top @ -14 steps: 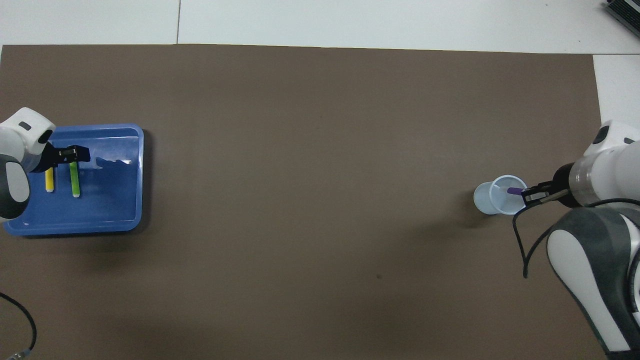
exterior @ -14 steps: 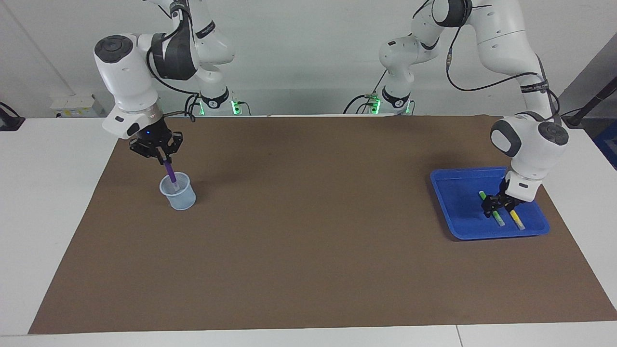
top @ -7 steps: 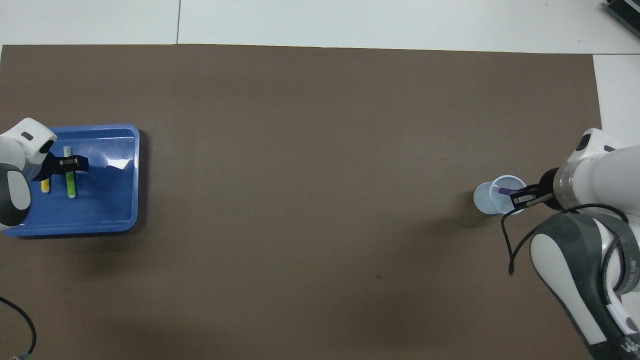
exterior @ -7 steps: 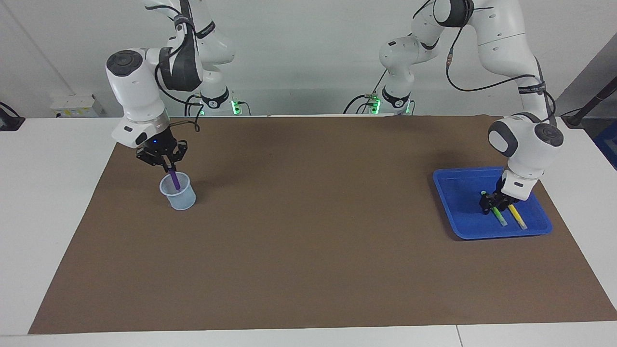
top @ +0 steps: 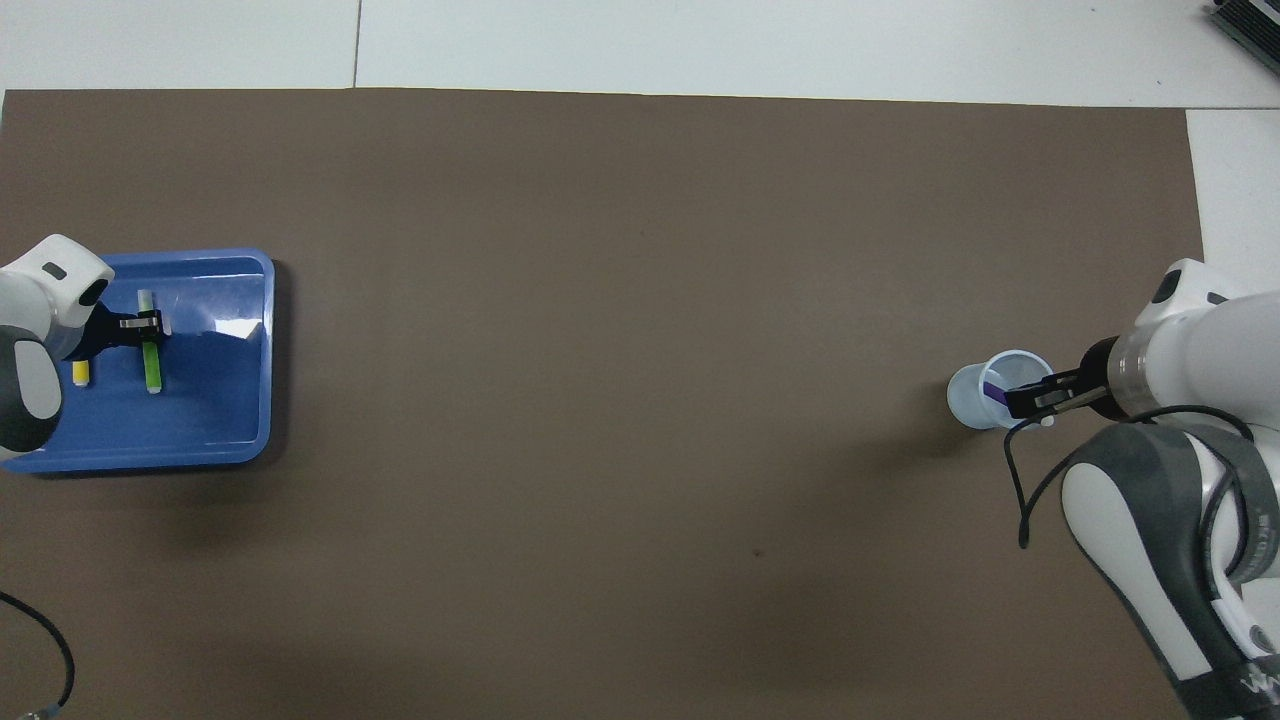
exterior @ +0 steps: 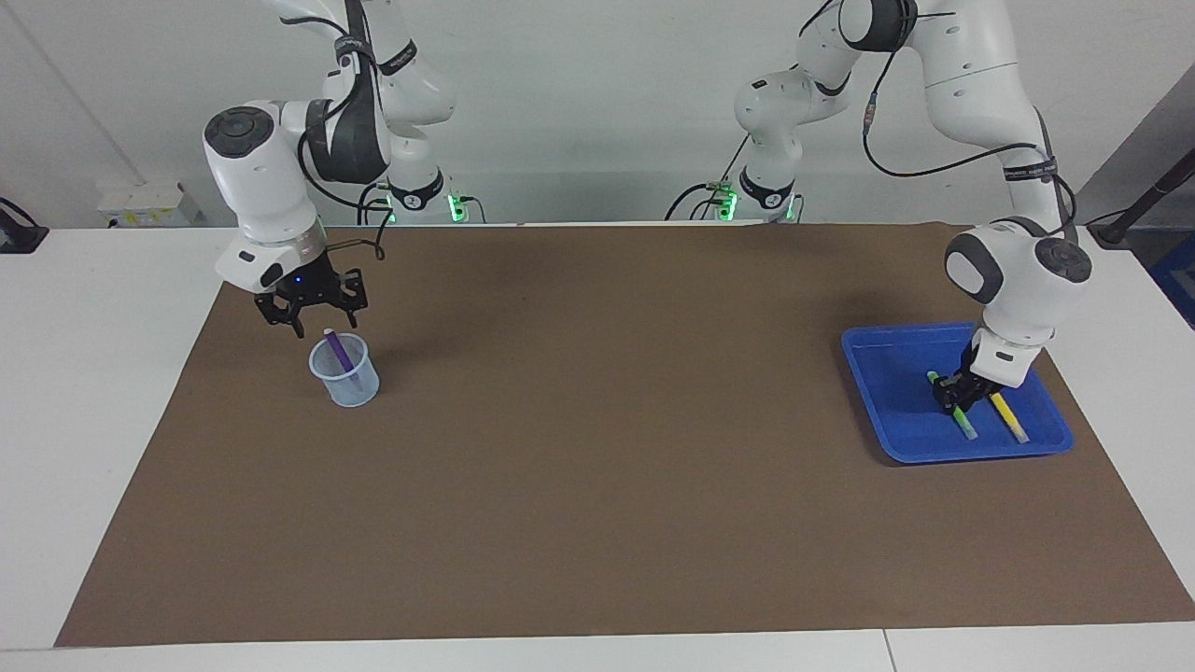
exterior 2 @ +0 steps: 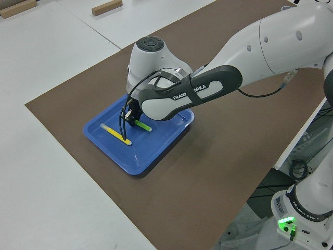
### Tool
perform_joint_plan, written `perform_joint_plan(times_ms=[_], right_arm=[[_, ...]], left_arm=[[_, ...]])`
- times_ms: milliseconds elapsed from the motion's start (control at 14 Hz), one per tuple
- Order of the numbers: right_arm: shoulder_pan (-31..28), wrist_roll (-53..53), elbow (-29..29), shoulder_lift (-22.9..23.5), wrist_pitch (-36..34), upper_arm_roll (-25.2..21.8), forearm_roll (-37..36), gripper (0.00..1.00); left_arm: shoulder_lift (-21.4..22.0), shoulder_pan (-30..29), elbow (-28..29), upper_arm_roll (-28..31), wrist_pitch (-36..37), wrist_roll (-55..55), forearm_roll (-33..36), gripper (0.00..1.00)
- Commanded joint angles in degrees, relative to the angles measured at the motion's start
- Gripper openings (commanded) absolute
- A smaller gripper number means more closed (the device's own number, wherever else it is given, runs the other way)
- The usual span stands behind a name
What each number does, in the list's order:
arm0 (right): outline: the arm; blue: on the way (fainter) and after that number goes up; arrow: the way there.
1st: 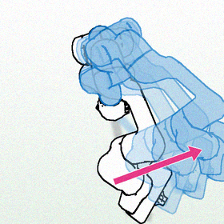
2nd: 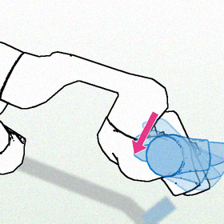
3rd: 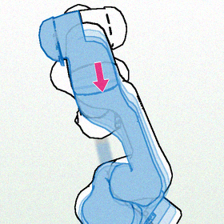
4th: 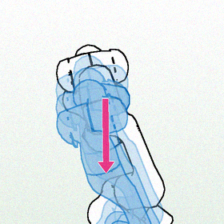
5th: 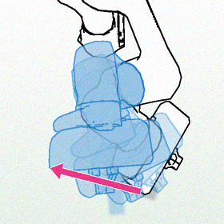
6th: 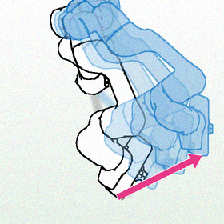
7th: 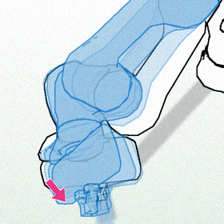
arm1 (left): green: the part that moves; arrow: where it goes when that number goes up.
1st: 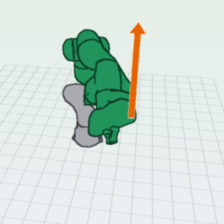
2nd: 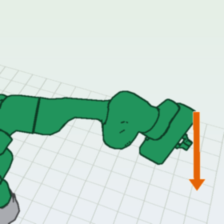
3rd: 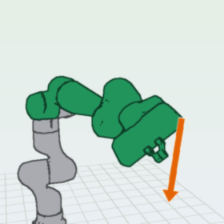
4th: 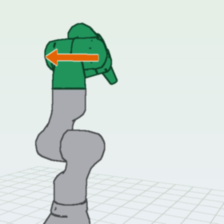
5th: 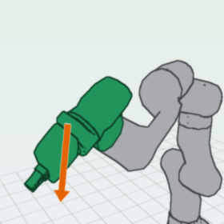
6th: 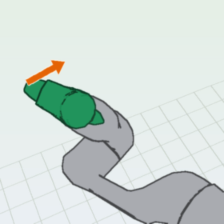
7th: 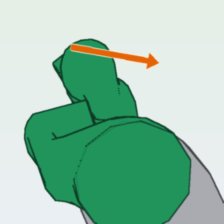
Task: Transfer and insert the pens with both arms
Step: 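Grasp the green pen in the blue tray with the left gripper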
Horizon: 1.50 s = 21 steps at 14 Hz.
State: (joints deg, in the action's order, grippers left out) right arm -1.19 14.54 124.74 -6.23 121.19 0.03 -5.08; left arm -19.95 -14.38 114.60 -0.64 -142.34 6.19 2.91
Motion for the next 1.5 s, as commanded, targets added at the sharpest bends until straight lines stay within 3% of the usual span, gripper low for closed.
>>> perform_joint_plan(times_ms=[0, 71, 214, 428, 784, 1425], right_arm=[[-1.00, 0.67, 0.68, -0.36, 0.54, 0.58, -1.60, 0.82], [-0.92, 0.58, 0.68, -0.36, 0.45, 0.67, -1.60, 0.84], [-0.74, 0.49, 0.24, -0.36, 0.01, 0.67, -1.60, 0.99], [-0.39, 0.41, -1.42, -0.36, -2.62, 0.67, -1.60, 1.00], [-0.39, 0.41, -5.55, -0.54, -7.89, 0.85, -1.16, 1.00], [0.40, -0.99, -11.80, -0.89, -15.19, 1.28, 4.45, 1.00]], left_arm=[[0.26, -0.13, 1.25, -0.06, -0.31, -1.08, 1.05, 0.10], [0.26, 0.05, 1.24, -0.06, -0.13, -2.40, 1.05, 0.03], [0.26, 0.66, 0.98, -0.15, 0.39, -4.34, 1.05, 0.00], [1.31, 1.54, -0.50, -0.24, 3.63, -6.27, 1.05, 0.00], [2.98, 4.61, -9.55, -0.85, 17.95, -14.08, 0.17, 0.00], [12.29, 14.63, -9.83, -0.86, 30.96, -39.21, -12.29, 0.00]])
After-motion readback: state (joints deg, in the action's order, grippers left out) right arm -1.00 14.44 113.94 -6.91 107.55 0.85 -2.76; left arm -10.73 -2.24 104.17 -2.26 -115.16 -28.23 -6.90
